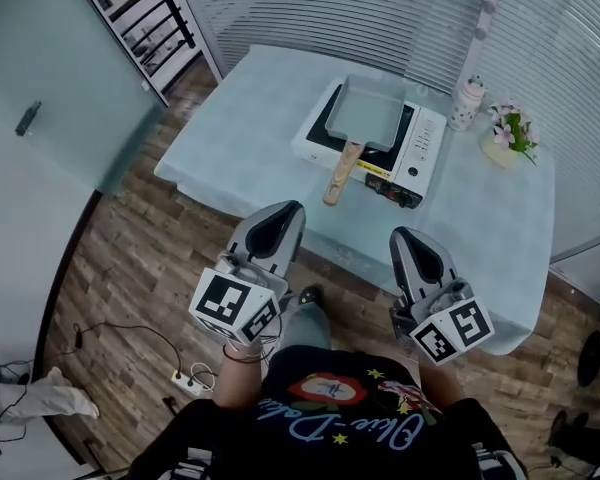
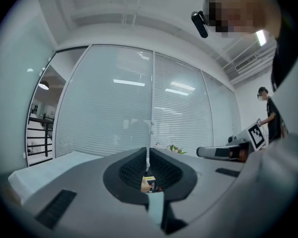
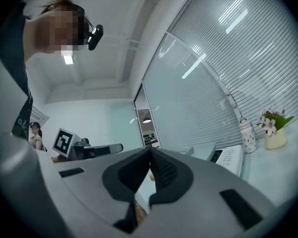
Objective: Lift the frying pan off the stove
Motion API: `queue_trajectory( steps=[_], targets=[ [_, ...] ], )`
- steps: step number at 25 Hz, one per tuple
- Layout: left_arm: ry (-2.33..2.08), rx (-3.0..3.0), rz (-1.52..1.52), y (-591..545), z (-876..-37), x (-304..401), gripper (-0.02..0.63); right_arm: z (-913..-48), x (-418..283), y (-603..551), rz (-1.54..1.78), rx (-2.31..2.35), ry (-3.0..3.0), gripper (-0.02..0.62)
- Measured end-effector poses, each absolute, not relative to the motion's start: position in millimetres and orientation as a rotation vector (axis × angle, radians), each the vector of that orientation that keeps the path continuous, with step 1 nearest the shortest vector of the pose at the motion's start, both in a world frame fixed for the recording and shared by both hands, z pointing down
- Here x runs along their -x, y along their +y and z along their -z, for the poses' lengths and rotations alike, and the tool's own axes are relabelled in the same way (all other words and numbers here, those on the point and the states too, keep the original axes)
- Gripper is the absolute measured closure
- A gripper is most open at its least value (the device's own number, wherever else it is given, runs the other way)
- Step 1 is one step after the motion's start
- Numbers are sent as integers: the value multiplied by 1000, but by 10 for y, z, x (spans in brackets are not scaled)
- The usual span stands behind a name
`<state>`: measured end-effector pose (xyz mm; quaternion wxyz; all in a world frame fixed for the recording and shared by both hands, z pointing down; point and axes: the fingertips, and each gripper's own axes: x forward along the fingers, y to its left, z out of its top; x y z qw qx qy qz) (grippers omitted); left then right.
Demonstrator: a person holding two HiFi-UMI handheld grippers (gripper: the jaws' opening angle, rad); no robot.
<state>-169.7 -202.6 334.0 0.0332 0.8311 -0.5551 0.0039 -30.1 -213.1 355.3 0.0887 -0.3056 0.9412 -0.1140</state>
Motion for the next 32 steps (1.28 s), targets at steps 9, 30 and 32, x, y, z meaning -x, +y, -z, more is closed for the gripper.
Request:
queue_trajectory(
  steps=[9, 30, 32],
  targets=[
    [-1431, -2555, -18, -2732, -3607, 2034, 600, -3607, 781, -2579, 459, 955, 2784, 595],
    [-655, -2141, 198, -3686, -4448, 1867, 350, -4292, 1275, -3238, 1141, 1010, 2408, 450],
    [-610, -2100, 200, -3751, -4510, 1811, 341, -4375, 1253, -3298, 1179, 1034, 2372, 444]
  ],
)
